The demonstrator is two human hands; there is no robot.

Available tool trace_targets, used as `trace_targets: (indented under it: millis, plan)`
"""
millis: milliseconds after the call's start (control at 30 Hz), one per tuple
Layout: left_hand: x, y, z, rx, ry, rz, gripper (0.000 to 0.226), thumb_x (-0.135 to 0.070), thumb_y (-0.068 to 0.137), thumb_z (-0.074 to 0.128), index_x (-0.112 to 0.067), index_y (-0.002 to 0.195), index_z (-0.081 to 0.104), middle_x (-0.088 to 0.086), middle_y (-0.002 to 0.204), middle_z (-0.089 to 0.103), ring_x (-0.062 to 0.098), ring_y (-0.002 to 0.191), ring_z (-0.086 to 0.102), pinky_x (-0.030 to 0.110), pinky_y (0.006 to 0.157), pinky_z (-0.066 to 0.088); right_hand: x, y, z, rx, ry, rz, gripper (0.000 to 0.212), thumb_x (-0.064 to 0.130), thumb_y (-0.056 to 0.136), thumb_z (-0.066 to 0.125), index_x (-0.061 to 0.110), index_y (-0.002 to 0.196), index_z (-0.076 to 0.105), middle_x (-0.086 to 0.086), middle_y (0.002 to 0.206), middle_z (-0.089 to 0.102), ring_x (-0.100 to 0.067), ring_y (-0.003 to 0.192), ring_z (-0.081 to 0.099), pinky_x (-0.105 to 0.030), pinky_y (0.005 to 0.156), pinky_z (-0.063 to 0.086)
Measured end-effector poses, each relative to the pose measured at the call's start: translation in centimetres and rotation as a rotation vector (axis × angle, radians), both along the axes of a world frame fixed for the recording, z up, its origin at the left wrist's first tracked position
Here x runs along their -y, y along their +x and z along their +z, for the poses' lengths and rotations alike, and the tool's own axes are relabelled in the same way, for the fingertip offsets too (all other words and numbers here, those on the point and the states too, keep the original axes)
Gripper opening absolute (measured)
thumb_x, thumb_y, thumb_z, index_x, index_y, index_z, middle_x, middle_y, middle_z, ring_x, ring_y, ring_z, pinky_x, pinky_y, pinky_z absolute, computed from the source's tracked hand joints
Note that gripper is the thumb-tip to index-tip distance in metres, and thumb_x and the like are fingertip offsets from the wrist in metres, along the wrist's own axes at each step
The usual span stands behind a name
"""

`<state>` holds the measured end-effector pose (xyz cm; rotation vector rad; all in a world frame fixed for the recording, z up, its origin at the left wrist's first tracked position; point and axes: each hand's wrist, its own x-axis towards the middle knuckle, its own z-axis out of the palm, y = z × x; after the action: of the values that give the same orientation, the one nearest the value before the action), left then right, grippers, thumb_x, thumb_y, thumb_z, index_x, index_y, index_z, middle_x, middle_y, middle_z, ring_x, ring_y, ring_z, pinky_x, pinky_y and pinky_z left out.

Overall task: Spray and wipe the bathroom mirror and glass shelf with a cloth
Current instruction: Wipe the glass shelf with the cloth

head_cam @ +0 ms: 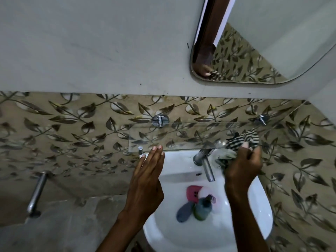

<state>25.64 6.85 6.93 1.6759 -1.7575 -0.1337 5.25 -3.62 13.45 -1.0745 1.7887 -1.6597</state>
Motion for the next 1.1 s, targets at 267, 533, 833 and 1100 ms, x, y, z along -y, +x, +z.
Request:
trace_targets:
  millis: [267,533,833,1100]
  plan:
    - [-0.7,0.0,-0.2,-0.067,-0.116,0.127,0.074,0.019,0.069,0.049,-0.002,0.141,0.053,0.009,0.150,0.050,0.022,0.144,0.041,0.042,0.115,0.038,0.1,4.6,-4.1,-0.880,-0.029,0.361,0.044,-0.009,0.078,0.050,0.003,0.115,0.070,-0.019,0.121,0.064,-0.039,0.115,0.052,-0.046,0.097,0.044]
    - [-1.6,3.1,2.6,-0.266,-0.226,0.439,0.044,0.009,0.067,0.049,-0.002,0.105,0.067,0.010,0.105,0.065,0.028,0.100,0.060,0.024,0.091,0.045,-1.1,12.9,-2.0,-0.810,-0.146,1.111,0.034,0.009,0.094,0.055,0.010,0.124,0.070,-0.008,0.126,0.063,-0.025,0.115,0.050,-0.037,0.098,0.044]
    - [-1.1,4.5,1.6,-0.369,-0.024,0.366,0.059,-0.019,0.078,0.041,-0.008,0.134,0.059,0.007,0.138,0.057,0.023,0.129,0.053,0.038,0.107,0.046,-0.6,13.1,-1.3,-1.165,-0.109,0.988,0.047,0.016,0.093,0.050,0.014,0.139,0.059,-0.007,0.147,0.054,-0.030,0.135,0.044,-0.046,0.110,0.040]
    - [-1.6,3.9,1.0,-0.309,0.044,0.340,0.065,-0.002,0.075,0.045,-0.010,0.138,0.056,0.005,0.150,0.048,0.021,0.138,0.045,0.034,0.114,0.039,0.5,14.1,-0.5,-1.401,-0.054,0.807,0.052,0.016,0.087,0.052,0.011,0.139,0.056,-0.011,0.150,0.053,-0.034,0.135,0.042,-0.045,0.104,0.040]
